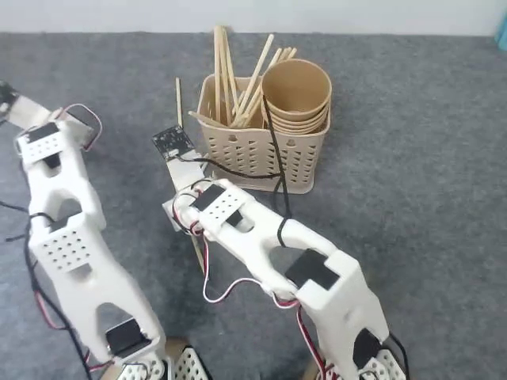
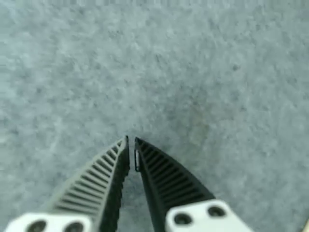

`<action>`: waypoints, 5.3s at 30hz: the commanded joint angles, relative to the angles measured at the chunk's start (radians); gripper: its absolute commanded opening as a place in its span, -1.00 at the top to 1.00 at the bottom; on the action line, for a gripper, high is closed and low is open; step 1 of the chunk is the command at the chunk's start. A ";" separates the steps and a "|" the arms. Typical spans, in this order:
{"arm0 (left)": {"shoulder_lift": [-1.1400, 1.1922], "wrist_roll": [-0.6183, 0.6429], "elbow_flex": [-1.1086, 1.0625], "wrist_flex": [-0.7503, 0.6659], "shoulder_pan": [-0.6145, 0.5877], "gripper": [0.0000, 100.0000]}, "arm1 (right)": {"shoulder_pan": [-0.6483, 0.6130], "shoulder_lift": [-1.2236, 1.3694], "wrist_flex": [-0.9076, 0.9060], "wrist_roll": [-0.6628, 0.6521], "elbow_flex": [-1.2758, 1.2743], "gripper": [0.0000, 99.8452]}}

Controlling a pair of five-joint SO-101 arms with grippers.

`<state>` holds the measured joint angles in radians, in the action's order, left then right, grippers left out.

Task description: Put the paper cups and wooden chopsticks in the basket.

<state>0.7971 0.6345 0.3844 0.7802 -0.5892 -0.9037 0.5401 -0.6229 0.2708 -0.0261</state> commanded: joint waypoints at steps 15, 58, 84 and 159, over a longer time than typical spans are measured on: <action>-0.005 0.009 0.067 0.006 -0.003 0.97 | -0.018 0.056 -0.015 0.005 0.097 0.89; -0.005 0.005 0.068 0.002 0.005 0.97 | 0.033 -1.135 0.906 -0.043 -1.020 0.98; -0.006 0.003 0.070 0.002 0.038 0.97 | 0.248 -0.624 2.264 -0.565 -1.002 0.98; -0.003 0.002 0.090 0.008 0.054 0.97 | -0.079 -1.112 1.639 -0.393 -1.318 0.83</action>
<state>0.8170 0.6360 0.4273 0.7818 -0.5462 -0.9436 -0.4603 1.1339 -0.1588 -1.3426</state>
